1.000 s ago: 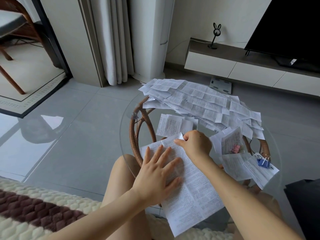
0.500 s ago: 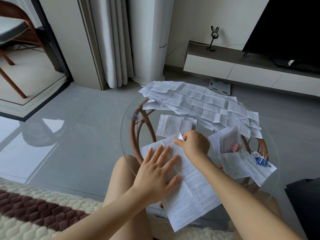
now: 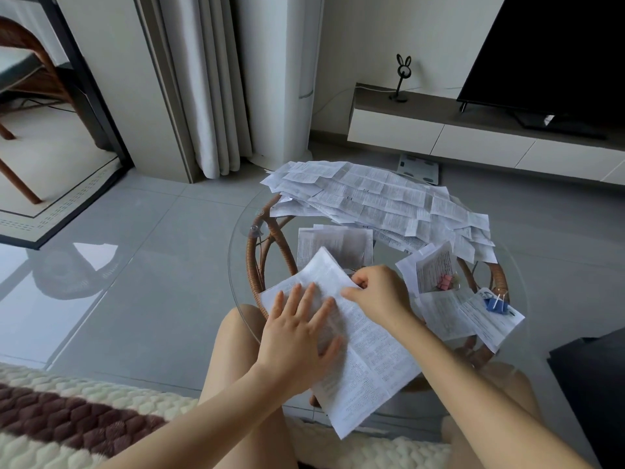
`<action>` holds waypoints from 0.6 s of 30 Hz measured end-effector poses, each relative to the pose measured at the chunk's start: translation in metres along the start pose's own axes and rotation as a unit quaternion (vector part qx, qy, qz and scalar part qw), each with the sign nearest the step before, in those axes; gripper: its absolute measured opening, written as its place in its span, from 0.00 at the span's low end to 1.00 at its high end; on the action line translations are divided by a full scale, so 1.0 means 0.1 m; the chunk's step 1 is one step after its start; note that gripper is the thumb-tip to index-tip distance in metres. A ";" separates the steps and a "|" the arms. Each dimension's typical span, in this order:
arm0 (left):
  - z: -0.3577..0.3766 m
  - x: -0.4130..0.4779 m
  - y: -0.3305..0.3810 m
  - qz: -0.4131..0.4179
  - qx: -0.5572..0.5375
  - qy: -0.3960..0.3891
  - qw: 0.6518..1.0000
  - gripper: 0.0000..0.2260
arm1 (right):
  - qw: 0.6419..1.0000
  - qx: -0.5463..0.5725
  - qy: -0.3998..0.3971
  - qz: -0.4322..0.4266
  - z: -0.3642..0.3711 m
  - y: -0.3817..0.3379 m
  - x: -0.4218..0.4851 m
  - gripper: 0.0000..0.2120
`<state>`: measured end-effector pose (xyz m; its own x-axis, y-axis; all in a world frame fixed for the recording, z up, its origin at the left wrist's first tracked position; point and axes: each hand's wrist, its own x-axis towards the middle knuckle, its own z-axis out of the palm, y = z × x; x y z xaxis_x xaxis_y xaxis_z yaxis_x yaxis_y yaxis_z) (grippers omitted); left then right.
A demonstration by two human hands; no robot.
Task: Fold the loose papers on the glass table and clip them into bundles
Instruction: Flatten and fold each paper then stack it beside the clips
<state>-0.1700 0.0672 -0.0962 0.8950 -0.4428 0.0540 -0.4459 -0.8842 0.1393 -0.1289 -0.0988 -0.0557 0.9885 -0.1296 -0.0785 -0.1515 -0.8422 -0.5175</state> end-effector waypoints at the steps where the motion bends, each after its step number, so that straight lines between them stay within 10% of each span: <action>1: -0.01 0.01 -0.01 -0.004 0.008 0.018 1.000 0.28 | 1.000 -0.004 -0.001 -0.020 0.02 -0.06 0.03 0.16; 6: -0.03 0.09 -0.17 0.170 -0.030 0.127 0.977 0.05 | 0.993 -0.045 -0.067 -0.091 0.05 -0.35 0.32 0.15; 15: 0.06 0.18 -0.38 0.250 -0.008 0.005 0.968 0.19 | 0.982 -0.072 -0.125 -0.121 0.13 -0.51 0.56 0.12; 18: 0.09 0.19 -0.40 0.247 -0.015 -0.016 0.969 0.20 | 0.983 -0.098 -0.026 -0.150 0.12 -0.48 0.45 0.06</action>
<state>-0.1350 0.0930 -0.1094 0.5709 -0.8160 0.0911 -0.8191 -0.5583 0.1321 -0.0768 -0.0577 -0.0446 0.9864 0.1639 0.0064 0.1557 -0.9234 -0.3509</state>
